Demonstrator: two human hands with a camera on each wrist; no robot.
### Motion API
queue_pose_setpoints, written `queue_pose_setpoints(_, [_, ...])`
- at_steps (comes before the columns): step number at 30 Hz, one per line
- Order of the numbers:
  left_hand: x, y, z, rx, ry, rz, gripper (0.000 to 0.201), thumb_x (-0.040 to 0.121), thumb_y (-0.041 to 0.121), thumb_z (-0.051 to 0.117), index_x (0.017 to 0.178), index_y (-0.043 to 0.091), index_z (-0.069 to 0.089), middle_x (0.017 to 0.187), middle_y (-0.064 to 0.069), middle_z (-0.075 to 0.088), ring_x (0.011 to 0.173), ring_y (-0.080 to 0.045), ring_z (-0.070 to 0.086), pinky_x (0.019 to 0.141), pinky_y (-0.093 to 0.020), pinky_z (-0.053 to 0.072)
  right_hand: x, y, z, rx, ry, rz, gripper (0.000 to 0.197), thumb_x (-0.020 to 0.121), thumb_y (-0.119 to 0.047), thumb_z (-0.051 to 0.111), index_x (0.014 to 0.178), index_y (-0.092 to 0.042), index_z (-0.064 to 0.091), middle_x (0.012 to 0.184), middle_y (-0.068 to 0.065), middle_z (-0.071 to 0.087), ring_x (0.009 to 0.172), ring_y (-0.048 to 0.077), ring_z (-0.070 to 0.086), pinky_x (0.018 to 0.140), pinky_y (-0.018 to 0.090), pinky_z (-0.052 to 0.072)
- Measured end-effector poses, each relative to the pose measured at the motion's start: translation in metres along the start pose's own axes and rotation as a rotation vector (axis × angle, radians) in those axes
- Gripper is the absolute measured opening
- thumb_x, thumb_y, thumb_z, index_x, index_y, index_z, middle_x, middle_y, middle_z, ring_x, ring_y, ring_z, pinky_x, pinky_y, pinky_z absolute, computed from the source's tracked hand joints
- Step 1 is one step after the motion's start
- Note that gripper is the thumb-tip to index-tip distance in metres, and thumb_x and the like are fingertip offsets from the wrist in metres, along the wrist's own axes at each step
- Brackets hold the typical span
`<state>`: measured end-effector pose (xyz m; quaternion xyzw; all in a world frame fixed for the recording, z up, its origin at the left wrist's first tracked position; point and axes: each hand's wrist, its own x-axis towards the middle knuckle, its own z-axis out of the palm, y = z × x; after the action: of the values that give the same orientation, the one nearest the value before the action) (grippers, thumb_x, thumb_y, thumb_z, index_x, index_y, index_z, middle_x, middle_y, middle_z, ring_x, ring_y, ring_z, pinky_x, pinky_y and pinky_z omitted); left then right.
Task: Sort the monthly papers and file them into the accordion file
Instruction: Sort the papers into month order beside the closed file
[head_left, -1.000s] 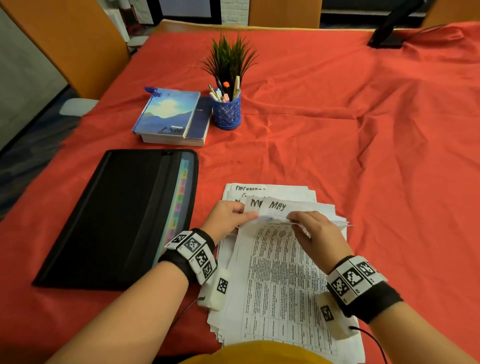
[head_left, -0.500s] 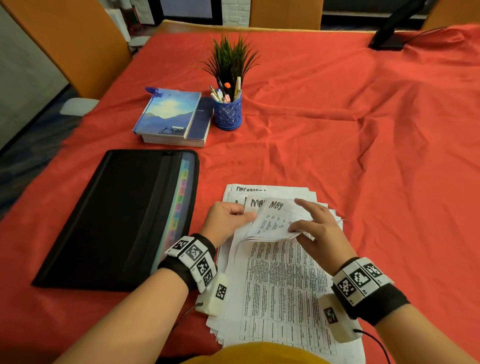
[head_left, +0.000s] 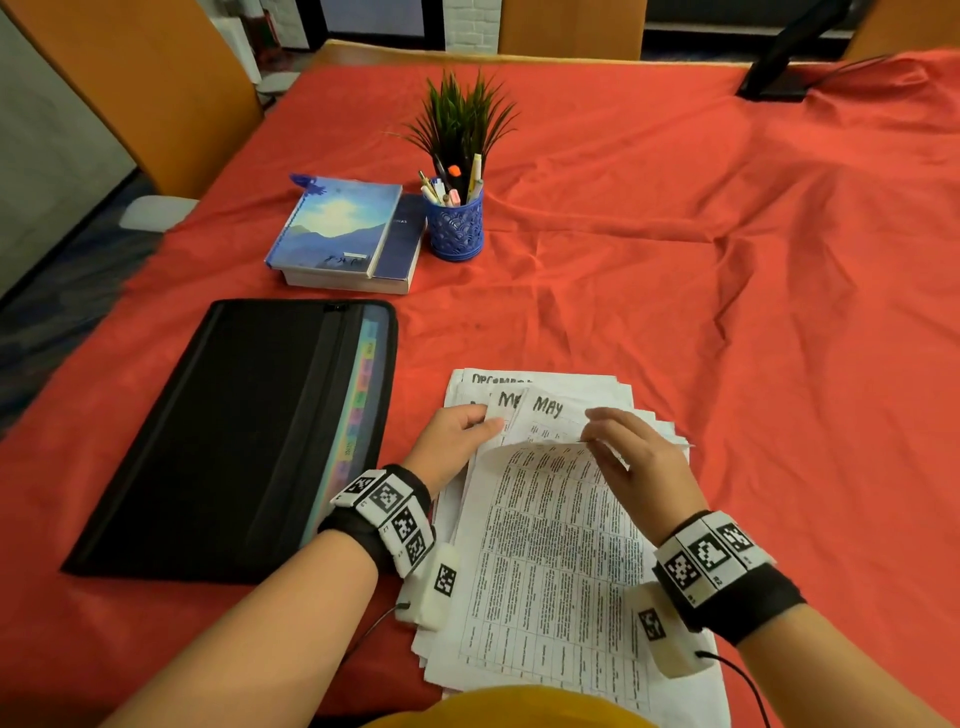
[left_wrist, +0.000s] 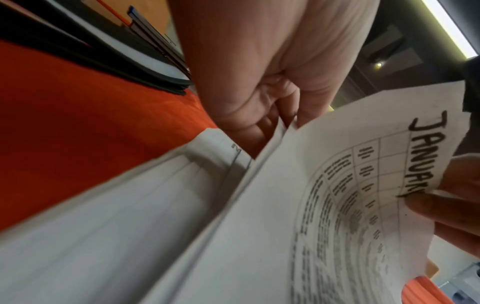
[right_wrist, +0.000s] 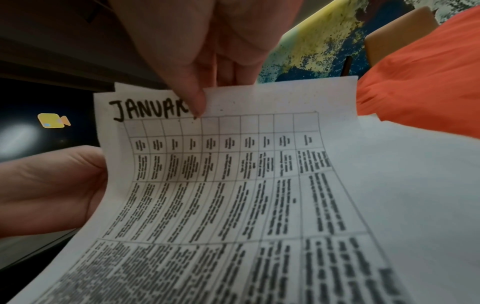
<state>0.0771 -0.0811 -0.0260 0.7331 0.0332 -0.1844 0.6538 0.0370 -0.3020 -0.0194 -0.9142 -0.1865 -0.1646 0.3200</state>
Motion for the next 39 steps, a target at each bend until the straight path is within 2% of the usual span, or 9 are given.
queue_pose_setpoints(5, [0.0, -0.003, -0.002, -0.074, 0.018, -0.046, 0.023, 0.094, 0.006, 0.051, 0.107, -0.01, 0.063, 0.111, -0.021, 0.066, 0.099, -0.024, 0.062, 0.094, -0.038, 0.048, -0.006, 0.007, 0.002, 0.01, 0.046, -0.02, 0.018, 0.081, -0.011, 0.06, 0.092, -0.013, 0.074, 0.12, 0.015, 0.06, 0.094, 0.026, 0.066, 0.075, 0.031, 0.055])
queue_pose_setpoints(10, [-0.001, -0.002, -0.002, -0.108, 0.005, -0.039, 0.024, 0.094, 0.008, 0.051, 0.11, -0.005, 0.064, 0.108, -0.012, 0.068, 0.098, -0.018, 0.064, 0.087, -0.022, 0.051, -0.008, 0.004, 0.002, 0.006, 0.051, -0.003, 0.02, 0.077, -0.009, 0.062, 0.092, -0.013, 0.075, 0.112, 0.012, 0.066, 0.089, 0.022, 0.068, 0.077, 0.027, 0.052])
queue_pose_setpoints(15, [-0.002, -0.003, -0.002, -0.094, 0.011, -0.058, 0.022, 0.095, 0.009, 0.051, 0.109, -0.001, 0.065, 0.106, -0.009, 0.069, 0.095, -0.015, 0.065, 0.084, -0.024, 0.052, -0.002, 0.0, 0.0, -0.041, 0.017, -0.032, 0.013, 0.078, -0.016, 0.064, 0.084, -0.012, 0.073, 0.085, 0.001, 0.07, 0.078, 0.019, 0.066, 0.069, 0.03, 0.052])
queue_pose_setpoints(17, [-0.001, -0.004, -0.004, -0.076, 0.007, -0.06, 0.021, 0.095, 0.01, 0.052, 0.107, 0.0, 0.066, 0.104, -0.008, 0.07, 0.092, -0.015, 0.065, 0.082, -0.025, 0.052, 0.002, 0.0, 0.0, -0.024, 0.042, -0.031, 0.019, 0.082, -0.023, 0.06, 0.086, -0.01, 0.073, 0.083, 0.002, 0.068, 0.076, 0.016, 0.062, 0.07, 0.021, 0.047])
queue_pose_setpoints(19, [-0.001, -0.005, -0.005, -0.053, 0.003, -0.07, 0.025, 0.095, 0.012, 0.052, 0.104, -0.008, 0.064, 0.097, -0.011, 0.068, 0.087, -0.021, 0.063, 0.075, -0.027, 0.051, 0.006, 0.0, 0.0, -0.019, 0.065, -0.024, 0.019, 0.084, -0.018, 0.061, 0.096, -0.009, 0.072, 0.082, 0.003, 0.065, 0.073, 0.014, 0.058, 0.068, 0.014, 0.041])
queue_pose_setpoints(23, [-0.003, -0.004, -0.006, -0.056, -0.019, -0.097, 0.041, 0.093, 0.021, 0.056, 0.1, -0.019, 0.052, 0.088, -0.016, 0.053, 0.08, -0.027, 0.046, 0.062, -0.031, 0.038, 0.008, -0.003, 0.0, 0.005, -0.004, 0.03, 0.031, 0.078, 0.003, 0.067, 0.106, -0.01, 0.063, 0.076, -0.003, 0.057, 0.063, 0.015, 0.056, 0.06, 0.029, 0.052])
queue_pose_setpoints(27, [-0.005, -0.004, -0.008, -0.05, -0.001, -0.087, 0.039, 0.093, 0.018, 0.057, 0.103, -0.02, 0.053, 0.09, -0.02, 0.057, 0.082, -0.027, 0.052, 0.063, -0.031, 0.044, 0.008, 0.0, -0.001, 0.01, -0.074, -0.049, 0.008, 0.078, -0.007, 0.065, 0.083, -0.012, 0.07, 0.082, 0.0, 0.063, 0.072, 0.019, 0.062, 0.065, 0.027, 0.052])
queue_pose_setpoints(33, [-0.005, -0.003, -0.007, -0.078, 0.046, -0.017, 0.049, 0.08, 0.023, 0.072, 0.091, -0.022, 0.057, 0.085, -0.019, 0.059, 0.079, -0.023, 0.052, 0.07, -0.035, 0.044, 0.015, 0.006, 0.001, -0.036, -0.201, -0.029, 0.016, 0.07, 0.001, 0.074, 0.074, -0.012, 0.066, 0.115, 0.01, 0.062, 0.104, 0.032, 0.057, 0.089, 0.032, 0.039])
queue_pose_setpoints(39, [-0.006, 0.0, -0.004, -0.092, 0.052, 0.003, 0.014, 0.086, 0.001, 0.063, 0.099, -0.001, 0.068, 0.099, -0.009, 0.071, 0.087, -0.012, 0.068, 0.077, -0.022, 0.055, 0.016, 0.002, 0.001, 0.011, -0.241, -0.033, 0.015, 0.07, 0.0, 0.073, 0.075, -0.013, 0.067, 0.105, 0.006, 0.065, 0.098, 0.026, 0.061, 0.084, 0.028, 0.045])
